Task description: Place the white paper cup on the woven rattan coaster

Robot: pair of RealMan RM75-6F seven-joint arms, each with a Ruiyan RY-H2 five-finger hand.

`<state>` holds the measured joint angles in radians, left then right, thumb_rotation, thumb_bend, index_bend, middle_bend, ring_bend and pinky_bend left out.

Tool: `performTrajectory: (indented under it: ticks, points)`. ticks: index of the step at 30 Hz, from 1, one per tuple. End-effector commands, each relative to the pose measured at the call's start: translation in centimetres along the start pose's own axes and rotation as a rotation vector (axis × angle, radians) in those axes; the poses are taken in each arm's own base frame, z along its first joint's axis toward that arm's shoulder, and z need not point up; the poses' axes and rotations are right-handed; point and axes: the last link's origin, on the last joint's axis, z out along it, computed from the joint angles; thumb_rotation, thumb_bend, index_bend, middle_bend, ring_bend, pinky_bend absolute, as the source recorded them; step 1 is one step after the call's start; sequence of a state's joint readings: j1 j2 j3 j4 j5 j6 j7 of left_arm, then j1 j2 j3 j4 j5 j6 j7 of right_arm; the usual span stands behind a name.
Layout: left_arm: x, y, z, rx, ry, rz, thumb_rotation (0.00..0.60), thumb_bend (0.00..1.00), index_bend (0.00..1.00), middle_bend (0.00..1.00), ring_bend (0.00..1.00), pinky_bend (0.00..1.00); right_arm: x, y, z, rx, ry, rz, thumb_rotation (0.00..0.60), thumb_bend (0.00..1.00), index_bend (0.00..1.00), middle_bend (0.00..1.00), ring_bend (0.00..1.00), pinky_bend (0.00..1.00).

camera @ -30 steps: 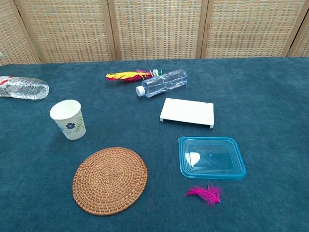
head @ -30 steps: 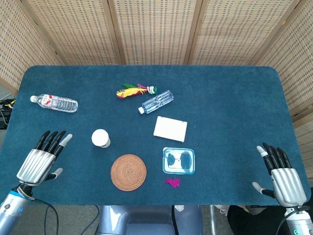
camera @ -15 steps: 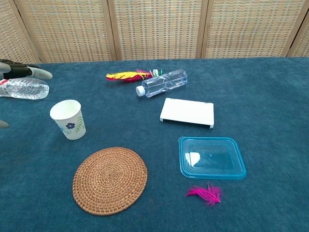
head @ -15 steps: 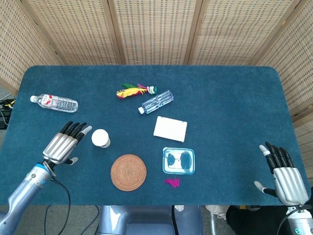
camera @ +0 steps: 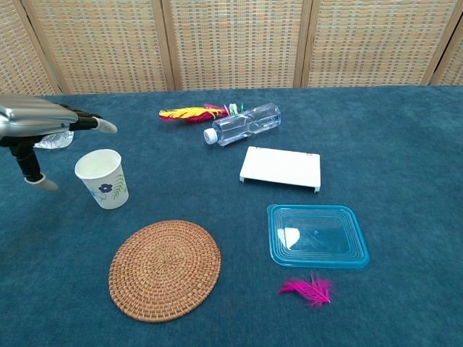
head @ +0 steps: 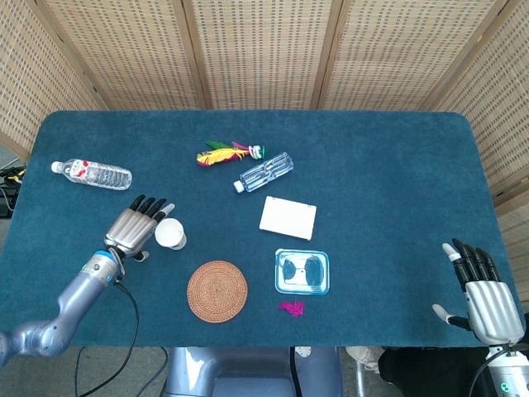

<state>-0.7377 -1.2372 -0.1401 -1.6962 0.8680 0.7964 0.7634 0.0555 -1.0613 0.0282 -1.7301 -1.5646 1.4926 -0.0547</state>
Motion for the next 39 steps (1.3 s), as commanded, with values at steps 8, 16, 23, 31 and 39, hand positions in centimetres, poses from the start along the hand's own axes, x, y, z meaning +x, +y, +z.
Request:
performTrajectory:
  ticks: [8,16,23,31,39]
  points:
    - [-0.1,2.4,1.4,-0.017,-0.028,0.043,0.6,0.21,0.0,0.0,0.0,0.0,0.2,0.3,0.0,-0.008,0.008,0.009,0.6,0.12,0.04,0.0,0.0,0.0]
    - [-0.5,2.5,1.7,0.014,-0.041,0.058,0.6,0.28,0.12,0.0,0.0,0.0,0.3,0.4,0.0,-0.009,0.013,0.016,0.6,0.12,0.04,0.0,0.0,0.0]
    - [-0.7,2.6,1.9,0.026,-0.041,0.056,0.6,0.37,0.19,0.0,0.0,0.0,0.4,0.4,-0.1,-0.008,0.015,0.018,0.6,0.12,0.04,0.0,0.0,0.0]
    - [-0.9,2.5,1.8,0.029,-0.042,0.052,0.6,0.38,0.27,0.0,0.0,0.0,0.4,0.4,0.0,-0.006,0.015,0.019,0.6,0.12,0.04,0.0,0.0,0.0]
    - [-0.2,2.3,1.1,0.018,-0.005,0.03,0.6,0.38,0.27,0.0,0.0,0.0,0.5,0.4,0.0,-0.007,0.022,0.019,0.6,0.12,0.04,0.0,0.0,0.0]
